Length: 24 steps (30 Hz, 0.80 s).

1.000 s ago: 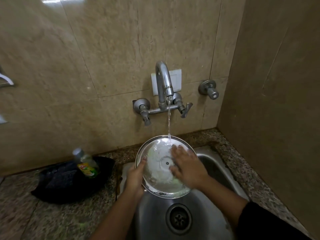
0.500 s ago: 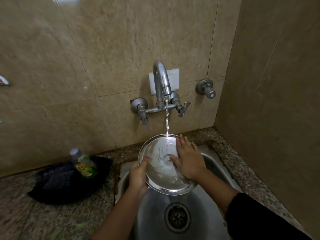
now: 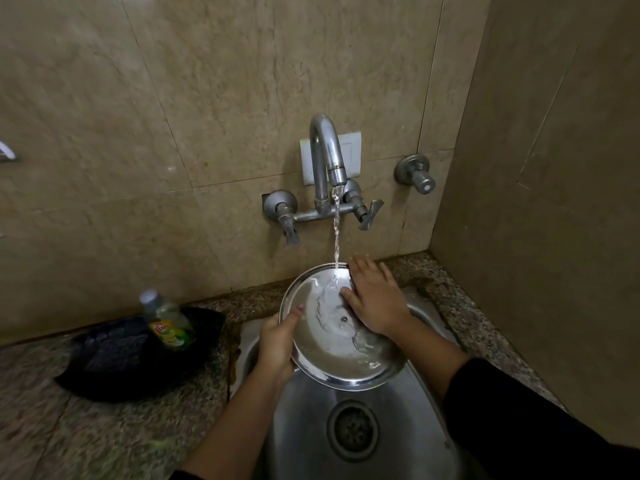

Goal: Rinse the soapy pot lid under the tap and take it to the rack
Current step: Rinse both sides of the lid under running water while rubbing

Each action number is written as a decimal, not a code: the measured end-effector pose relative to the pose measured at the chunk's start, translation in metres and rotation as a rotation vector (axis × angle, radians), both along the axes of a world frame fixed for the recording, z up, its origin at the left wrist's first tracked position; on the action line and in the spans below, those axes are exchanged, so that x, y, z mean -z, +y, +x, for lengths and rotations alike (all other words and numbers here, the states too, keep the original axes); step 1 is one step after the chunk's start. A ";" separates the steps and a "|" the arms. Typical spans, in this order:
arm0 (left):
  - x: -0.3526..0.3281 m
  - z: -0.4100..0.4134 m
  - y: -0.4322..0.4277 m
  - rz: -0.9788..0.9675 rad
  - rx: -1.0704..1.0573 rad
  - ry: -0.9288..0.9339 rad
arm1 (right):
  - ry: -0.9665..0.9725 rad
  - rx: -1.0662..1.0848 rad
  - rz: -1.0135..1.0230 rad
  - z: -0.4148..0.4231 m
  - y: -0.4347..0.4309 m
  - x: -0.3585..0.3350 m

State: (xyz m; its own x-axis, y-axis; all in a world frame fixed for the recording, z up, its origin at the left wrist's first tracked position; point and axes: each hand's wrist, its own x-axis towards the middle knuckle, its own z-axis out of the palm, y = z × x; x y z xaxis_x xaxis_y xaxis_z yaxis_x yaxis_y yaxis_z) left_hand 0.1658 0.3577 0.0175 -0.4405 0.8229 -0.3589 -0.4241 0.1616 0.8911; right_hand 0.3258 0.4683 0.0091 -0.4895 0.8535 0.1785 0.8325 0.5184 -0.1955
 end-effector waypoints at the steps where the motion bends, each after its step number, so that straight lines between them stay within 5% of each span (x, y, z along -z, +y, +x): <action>1: -0.002 0.001 0.000 0.008 0.029 0.005 | 0.047 -0.025 -0.010 -0.012 0.005 -0.006; 7: -0.014 0.000 -0.003 0.105 0.177 0.157 | 0.034 -0.587 -0.050 -0.055 0.003 -0.046; 13: -0.013 -0.010 -0.009 0.102 0.111 0.116 | 0.335 -0.066 -0.476 -0.008 0.037 -0.039; 20: -0.022 0.000 -0.003 0.157 0.214 0.221 | 0.177 -0.520 -0.176 -0.046 0.007 -0.054; 24: -0.012 -0.010 -0.010 0.166 0.129 0.147 | 0.626 -0.071 -0.455 -0.013 0.026 -0.033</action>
